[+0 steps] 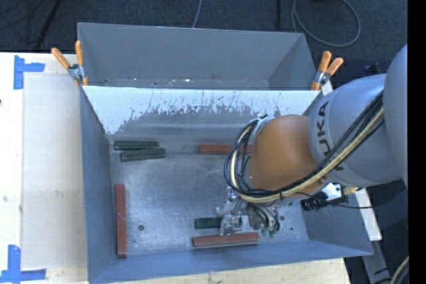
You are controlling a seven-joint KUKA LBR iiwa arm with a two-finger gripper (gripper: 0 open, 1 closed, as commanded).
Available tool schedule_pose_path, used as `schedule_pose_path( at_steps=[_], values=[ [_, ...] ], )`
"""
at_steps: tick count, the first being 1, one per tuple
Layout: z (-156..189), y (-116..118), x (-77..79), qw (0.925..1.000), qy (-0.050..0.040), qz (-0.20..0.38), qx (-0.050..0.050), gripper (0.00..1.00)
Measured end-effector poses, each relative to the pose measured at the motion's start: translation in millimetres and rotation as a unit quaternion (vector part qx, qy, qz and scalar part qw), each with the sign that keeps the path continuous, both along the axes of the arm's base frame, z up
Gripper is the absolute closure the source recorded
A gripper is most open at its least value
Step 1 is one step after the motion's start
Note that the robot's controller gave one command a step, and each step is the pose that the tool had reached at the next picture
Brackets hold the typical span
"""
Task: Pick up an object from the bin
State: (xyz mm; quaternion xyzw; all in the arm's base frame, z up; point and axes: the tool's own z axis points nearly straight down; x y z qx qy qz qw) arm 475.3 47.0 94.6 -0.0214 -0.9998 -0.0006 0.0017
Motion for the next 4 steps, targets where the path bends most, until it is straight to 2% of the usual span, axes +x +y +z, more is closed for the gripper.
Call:
schedule_pose_path(
  at_steps=[3,4],
  values=[
    [29,0,1.2,1.0,-0.001,-0.002,0.0,1.0],
    [40,0,-0.1,1.0,0.002,-0.002,-0.001,1.0]
  ],
)
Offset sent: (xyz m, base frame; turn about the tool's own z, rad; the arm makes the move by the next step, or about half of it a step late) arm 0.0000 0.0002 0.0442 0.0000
